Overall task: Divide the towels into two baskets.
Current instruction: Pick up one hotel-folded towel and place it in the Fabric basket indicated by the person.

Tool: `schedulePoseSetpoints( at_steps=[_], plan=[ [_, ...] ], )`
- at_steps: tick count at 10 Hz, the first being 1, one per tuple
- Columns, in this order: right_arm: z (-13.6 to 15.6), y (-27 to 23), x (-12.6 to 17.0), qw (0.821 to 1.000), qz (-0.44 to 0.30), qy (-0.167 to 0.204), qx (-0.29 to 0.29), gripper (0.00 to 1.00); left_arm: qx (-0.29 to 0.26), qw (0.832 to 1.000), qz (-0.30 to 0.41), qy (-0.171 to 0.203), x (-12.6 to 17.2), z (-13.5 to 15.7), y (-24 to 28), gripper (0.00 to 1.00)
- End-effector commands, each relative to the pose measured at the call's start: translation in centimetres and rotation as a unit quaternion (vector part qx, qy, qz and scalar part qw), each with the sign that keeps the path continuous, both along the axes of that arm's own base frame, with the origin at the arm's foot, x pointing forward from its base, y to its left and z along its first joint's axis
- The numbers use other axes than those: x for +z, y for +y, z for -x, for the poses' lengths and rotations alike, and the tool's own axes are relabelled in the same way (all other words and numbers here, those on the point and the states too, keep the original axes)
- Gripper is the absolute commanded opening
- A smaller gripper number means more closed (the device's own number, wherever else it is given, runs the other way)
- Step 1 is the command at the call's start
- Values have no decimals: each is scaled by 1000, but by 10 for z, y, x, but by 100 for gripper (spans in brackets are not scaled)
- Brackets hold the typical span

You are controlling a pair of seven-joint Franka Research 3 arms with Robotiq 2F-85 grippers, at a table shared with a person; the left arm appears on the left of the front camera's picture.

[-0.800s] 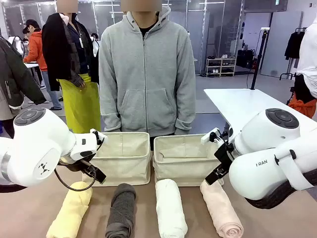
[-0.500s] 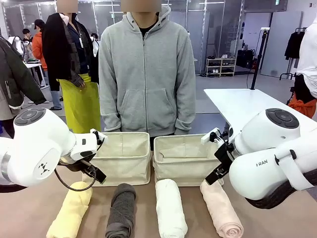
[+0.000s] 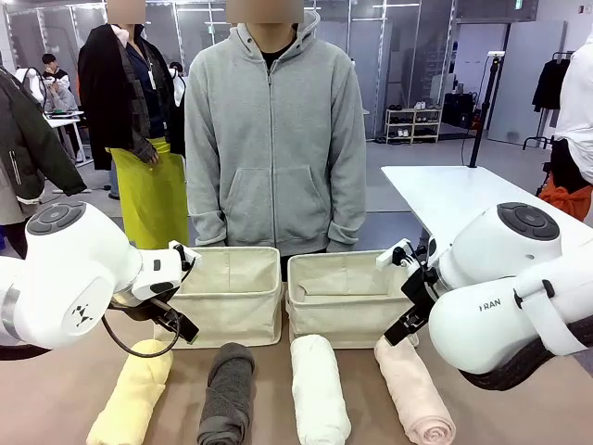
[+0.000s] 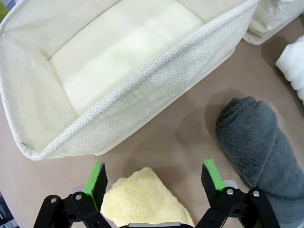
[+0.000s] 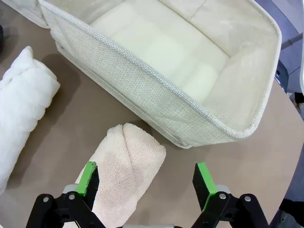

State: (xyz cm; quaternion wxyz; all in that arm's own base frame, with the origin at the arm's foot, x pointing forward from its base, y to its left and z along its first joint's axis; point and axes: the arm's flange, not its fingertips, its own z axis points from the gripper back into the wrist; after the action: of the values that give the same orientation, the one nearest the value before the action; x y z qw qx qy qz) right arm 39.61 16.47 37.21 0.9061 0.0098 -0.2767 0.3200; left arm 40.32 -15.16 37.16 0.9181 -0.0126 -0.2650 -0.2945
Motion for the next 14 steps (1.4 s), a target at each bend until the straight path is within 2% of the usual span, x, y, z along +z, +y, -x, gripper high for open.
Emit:
schedulePoseSetpoints(
  at_steps=[1, 4, 5, 7, 9, 10, 12, 13, 14],
  plan=[
    [0, 1, 0, 1000, 0, 0, 0, 100, 0, 1000, 0, 0, 0, 0, 0, 100],
    [0, 0, 0, 1000, 0, 0, 0, 100, 0, 1000, 0, 0, 0, 0, 0, 100],
    [-4, -4, 17, 1000, -22, 8, -4, 100, 7, 1000, 13, 16, 18, -4, 3, 100],
    [-14, -15, 39, 995, -70, 65, 2, 100, 24, 991, 100, 89, 50, -9, 23, 100],
    [-25, -34, 53, 984, -133, 116, 7, 100, 24, 974, 181, 135, 68, -14, 53, 100],
    [-28, -44, 58, 969, -187, 158, 20, 100, 24, 956, 242, 166, 69, -16, 68, 100],
    [-36, -73, 58, 925, -303, 226, 48, 100, 13, 911, 345, 226, 55, -19, 97, 100],
    [-39, -93, 54, 894, -370, 250, 49, 100, 0, 881, 410, 237, 47, -18, 115, 100],
    [-39, -117, 53, 867, -429, 250, 42, 100, -12, 850, 471, 234, 42, -14, 133, 100]
  ],
)
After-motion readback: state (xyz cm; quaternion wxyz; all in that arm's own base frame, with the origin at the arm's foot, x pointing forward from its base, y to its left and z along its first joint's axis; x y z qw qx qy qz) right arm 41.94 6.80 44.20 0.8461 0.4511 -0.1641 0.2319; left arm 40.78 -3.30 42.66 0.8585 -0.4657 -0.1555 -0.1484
